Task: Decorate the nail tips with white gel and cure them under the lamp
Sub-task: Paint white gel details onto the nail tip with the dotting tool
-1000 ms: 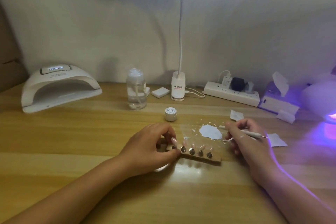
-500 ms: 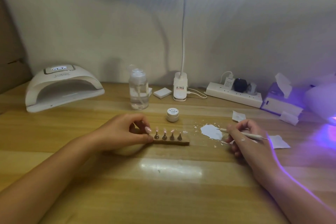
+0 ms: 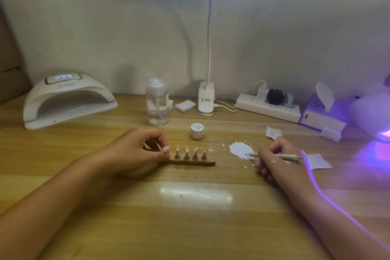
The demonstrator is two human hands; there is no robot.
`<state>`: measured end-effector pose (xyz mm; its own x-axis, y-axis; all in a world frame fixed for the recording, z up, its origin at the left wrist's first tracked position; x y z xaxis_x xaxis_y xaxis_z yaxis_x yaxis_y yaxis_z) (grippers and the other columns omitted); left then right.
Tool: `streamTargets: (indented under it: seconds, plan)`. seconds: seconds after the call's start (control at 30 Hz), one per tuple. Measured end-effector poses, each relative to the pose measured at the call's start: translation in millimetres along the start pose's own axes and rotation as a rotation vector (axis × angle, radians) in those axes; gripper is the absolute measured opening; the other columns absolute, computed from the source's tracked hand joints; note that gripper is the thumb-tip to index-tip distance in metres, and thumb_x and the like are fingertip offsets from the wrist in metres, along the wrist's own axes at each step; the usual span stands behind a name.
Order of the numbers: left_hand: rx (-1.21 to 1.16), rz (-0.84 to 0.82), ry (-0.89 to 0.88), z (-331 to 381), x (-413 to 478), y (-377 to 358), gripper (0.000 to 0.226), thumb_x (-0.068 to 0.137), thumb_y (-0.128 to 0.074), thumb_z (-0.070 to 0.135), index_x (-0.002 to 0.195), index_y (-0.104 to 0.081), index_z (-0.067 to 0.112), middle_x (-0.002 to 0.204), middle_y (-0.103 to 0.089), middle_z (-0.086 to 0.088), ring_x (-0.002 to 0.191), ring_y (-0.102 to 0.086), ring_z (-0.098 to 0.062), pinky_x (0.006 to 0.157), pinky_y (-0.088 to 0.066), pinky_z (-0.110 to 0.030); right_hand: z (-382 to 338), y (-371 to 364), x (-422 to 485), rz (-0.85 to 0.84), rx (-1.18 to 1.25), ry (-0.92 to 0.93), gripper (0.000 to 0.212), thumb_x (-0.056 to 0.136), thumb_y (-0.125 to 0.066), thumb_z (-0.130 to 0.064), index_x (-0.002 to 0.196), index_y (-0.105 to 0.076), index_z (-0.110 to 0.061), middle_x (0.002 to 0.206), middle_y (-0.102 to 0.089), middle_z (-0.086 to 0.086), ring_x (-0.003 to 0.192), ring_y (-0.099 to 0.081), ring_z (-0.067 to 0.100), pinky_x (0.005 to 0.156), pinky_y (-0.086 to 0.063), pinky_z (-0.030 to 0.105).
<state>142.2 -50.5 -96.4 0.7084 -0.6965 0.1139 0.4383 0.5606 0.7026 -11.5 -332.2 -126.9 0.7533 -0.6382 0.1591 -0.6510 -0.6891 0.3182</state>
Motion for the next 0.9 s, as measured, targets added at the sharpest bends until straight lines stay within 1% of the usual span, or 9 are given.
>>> streamTargets:
  seconds: [0.1,0.23,0.37,0.47,0.57,0.6,0.67,0.77,0.9]
  plan:
    - [0.102,-0.003,-0.031,4,-1,1,0.009,0.083,-0.077,0.028,0.081,-0.067,0.026,0.085,-0.073,0.014,0.085,-0.066,-0.002,0.072,-0.051,-0.026,-2,0,-1,-0.001,-0.023,0.007,0.022,0.089,-0.069,-0.028,0.08,-0.057,-0.011,0.065,-0.073,0.001,0.047,-0.059,0.004,0.047,-0.045,0.022]
    - [0.324,0.024,-0.077,11,-2,3,0.008,0.085,-0.07,0.037,0.081,-0.065,0.033,0.085,-0.068,0.022,0.087,-0.061,0.005,0.072,-0.05,-0.026,-2,-1,-1,0.02,-0.025,0.002,0.017,0.085,-0.068,-0.023,0.078,-0.057,-0.012,0.064,-0.073,0.0,0.047,-0.058,0.002,0.053,-0.043,0.026]
    - [0.474,0.117,-0.121,23,-5,5,0.009,0.085,-0.065,0.043,0.079,-0.058,0.039,0.082,-0.063,0.024,0.085,-0.055,0.009,0.067,-0.046,-0.025,-3,-3,-1,-0.006,-0.054,0.0,0.018,0.085,-0.068,-0.025,0.078,-0.057,-0.012,0.064,-0.073,0.0,0.047,-0.059,0.002,0.057,-0.043,0.028]
    - [0.386,0.24,-0.172,39,-6,2,0.012,0.083,-0.067,0.039,0.077,-0.056,0.039,0.079,-0.064,0.024,0.077,-0.06,0.002,0.062,-0.049,-0.028,-3,0,-1,0.035,-0.024,0.004,0.016,0.085,-0.068,-0.022,0.078,-0.056,-0.013,0.063,-0.073,0.0,0.048,-0.062,0.005,0.054,-0.043,0.028]
    - [0.197,0.27,-0.237,61,-12,-20,0.009,0.078,-0.07,0.042,0.082,-0.063,0.04,0.08,-0.067,0.024,0.069,-0.061,-0.002,0.056,-0.042,-0.014,-4,-1,-1,0.013,-0.038,-0.007,0.017,0.084,-0.068,-0.022,0.077,-0.057,-0.011,0.061,-0.072,0.0,0.047,-0.062,0.005,0.055,-0.043,0.028]
    - [0.146,0.246,-0.247,67,-14,-33,0.01,0.078,-0.071,0.042,0.085,-0.066,0.039,0.081,-0.068,0.024,0.068,-0.061,-0.002,0.056,-0.043,-0.014,-4,-1,-1,0.014,-0.035,-0.014,0.015,0.083,-0.067,-0.02,0.076,-0.057,-0.01,0.061,-0.072,0.001,0.046,-0.06,0.005,0.056,-0.043,0.028]
    - [0.088,0.157,-0.255,77,-14,-60,0.011,0.081,-0.073,0.04,0.091,-0.071,0.037,0.084,-0.068,0.023,0.069,-0.06,-0.004,0.061,-0.047,-0.016,-5,0,-2,0.035,-0.011,-0.016,0.016,0.084,-0.067,-0.02,0.078,-0.057,-0.01,0.062,-0.073,0.001,0.046,-0.061,0.005,0.056,-0.043,0.029]
    - [0.142,0.038,-0.226,84,-7,-91,0.009,0.086,-0.069,0.04,0.095,-0.072,0.039,0.086,-0.065,0.021,0.074,-0.058,-0.002,0.071,-0.05,-0.025,-6,-1,-3,0.008,-0.054,-0.012,0.019,0.087,-0.068,-0.026,0.081,-0.057,-0.011,0.064,-0.073,-0.002,0.057,-0.066,0.009,0.062,-0.049,0.033]
    - [0.17,0.08,-0.192,81,1,-99,0.012,0.088,-0.066,0.043,0.096,-0.072,0.034,0.089,-0.062,0.016,0.083,-0.057,-0.001,0.08,-0.049,-0.029,-8,1,-4,0.02,-0.051,-0.015,0.016,0.083,-0.067,-0.021,0.081,-0.058,-0.008,0.061,-0.072,-0.001,0.047,-0.06,0.003,0.06,-0.046,0.032]
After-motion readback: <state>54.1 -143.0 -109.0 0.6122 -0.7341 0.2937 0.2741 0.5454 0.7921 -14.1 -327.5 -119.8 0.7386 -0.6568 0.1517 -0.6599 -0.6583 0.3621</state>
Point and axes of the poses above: each hand's wrist, its own x-axis towards the middle knuckle, its own y-axis out of the back of the hand, z = x × y, the point moved 2 cm from there along x, towards the middle knuckle
